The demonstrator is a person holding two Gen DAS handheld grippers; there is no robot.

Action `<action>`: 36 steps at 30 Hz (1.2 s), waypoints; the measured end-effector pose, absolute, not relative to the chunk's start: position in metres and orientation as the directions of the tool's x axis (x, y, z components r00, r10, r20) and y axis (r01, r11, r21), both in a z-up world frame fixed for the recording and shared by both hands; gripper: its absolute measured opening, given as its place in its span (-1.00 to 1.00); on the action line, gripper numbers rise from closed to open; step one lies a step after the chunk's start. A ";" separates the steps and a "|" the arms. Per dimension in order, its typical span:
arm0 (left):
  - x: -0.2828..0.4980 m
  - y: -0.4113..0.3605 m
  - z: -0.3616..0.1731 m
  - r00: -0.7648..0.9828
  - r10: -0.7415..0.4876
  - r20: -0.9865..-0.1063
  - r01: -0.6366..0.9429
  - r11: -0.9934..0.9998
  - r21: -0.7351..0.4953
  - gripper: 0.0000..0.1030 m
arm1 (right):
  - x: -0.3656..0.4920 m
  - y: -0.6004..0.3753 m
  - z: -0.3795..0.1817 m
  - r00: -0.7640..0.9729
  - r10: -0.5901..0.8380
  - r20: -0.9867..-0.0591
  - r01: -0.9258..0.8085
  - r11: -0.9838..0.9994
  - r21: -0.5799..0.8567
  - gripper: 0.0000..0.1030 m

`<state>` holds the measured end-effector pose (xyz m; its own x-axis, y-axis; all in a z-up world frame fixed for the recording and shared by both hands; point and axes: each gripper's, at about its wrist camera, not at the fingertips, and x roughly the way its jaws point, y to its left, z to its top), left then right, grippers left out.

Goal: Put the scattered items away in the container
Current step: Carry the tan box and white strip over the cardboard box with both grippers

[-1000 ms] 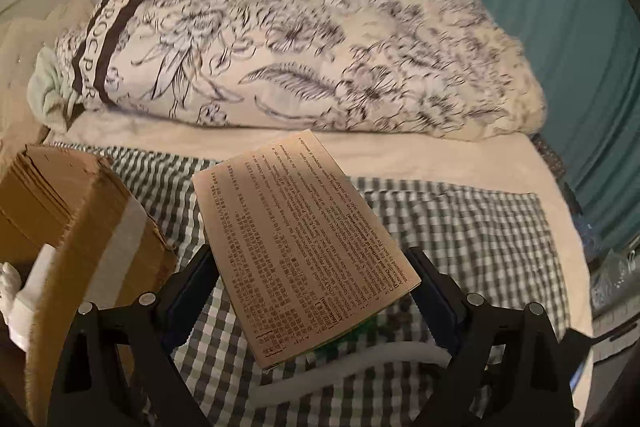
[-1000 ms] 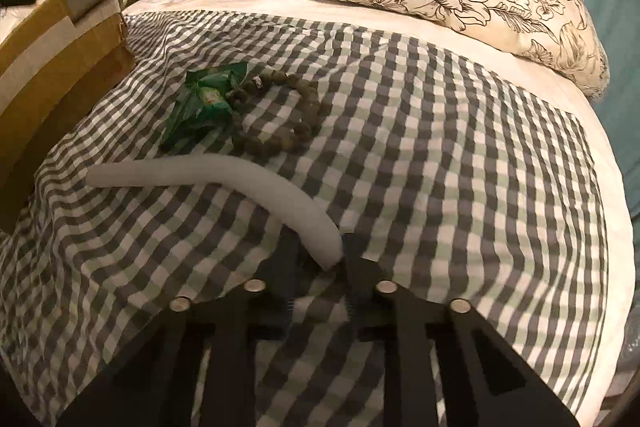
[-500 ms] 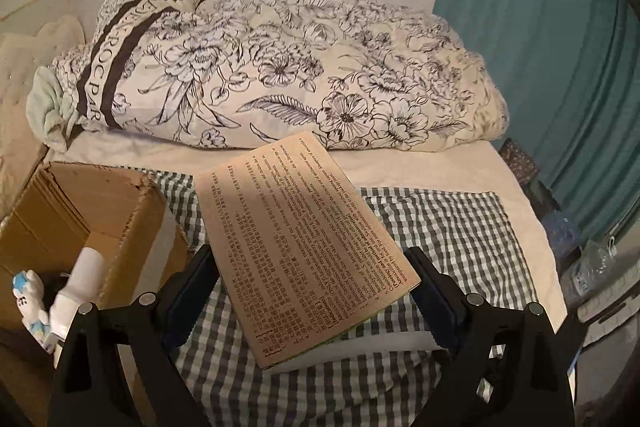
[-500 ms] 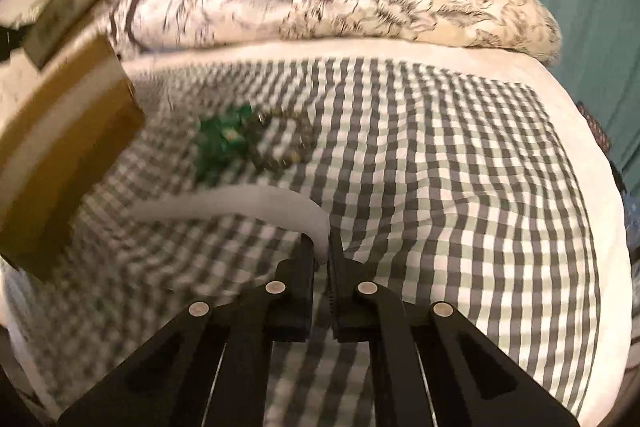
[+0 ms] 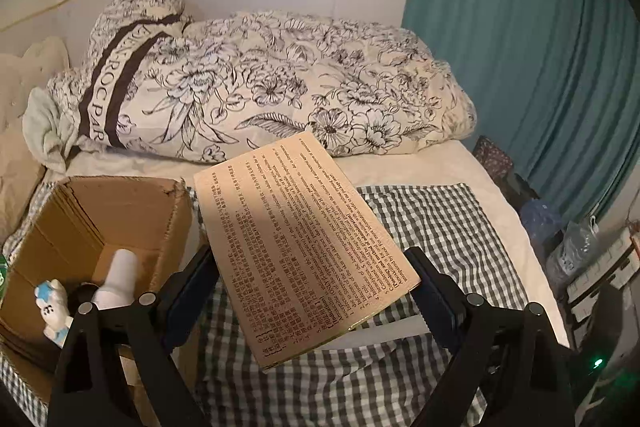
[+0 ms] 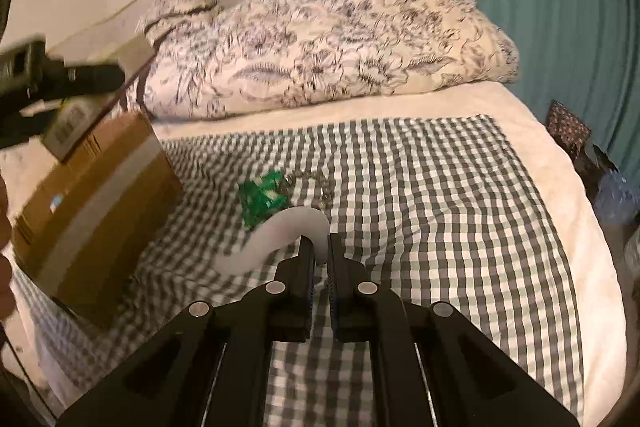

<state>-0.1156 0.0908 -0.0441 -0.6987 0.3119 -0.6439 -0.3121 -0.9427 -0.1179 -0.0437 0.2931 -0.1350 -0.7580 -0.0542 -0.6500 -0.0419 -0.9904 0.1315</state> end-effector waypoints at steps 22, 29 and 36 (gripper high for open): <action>-0.068 0.029 -0.020 -0.751 0.338 -0.567 -0.408 -0.913 -0.004 0.82 | 0.018 0.249 -0.042 -0.881 -0.004 -0.474 -0.108 -0.972 0.208 -0.89; -0.070 0.013 -0.013 -0.755 0.346 -0.556 -0.401 -0.916 -0.026 0.82 | 0.016 0.237 -0.025 -0.893 -0.004 -0.449 -0.096 -0.975 0.201 -0.89; -0.072 -0.011 -0.002 -0.773 0.340 -0.536 -0.382 -0.923 -0.036 0.82 | 0.014 0.222 0.001 -0.914 -0.025 -0.404 -0.064 -0.976 0.206 -0.89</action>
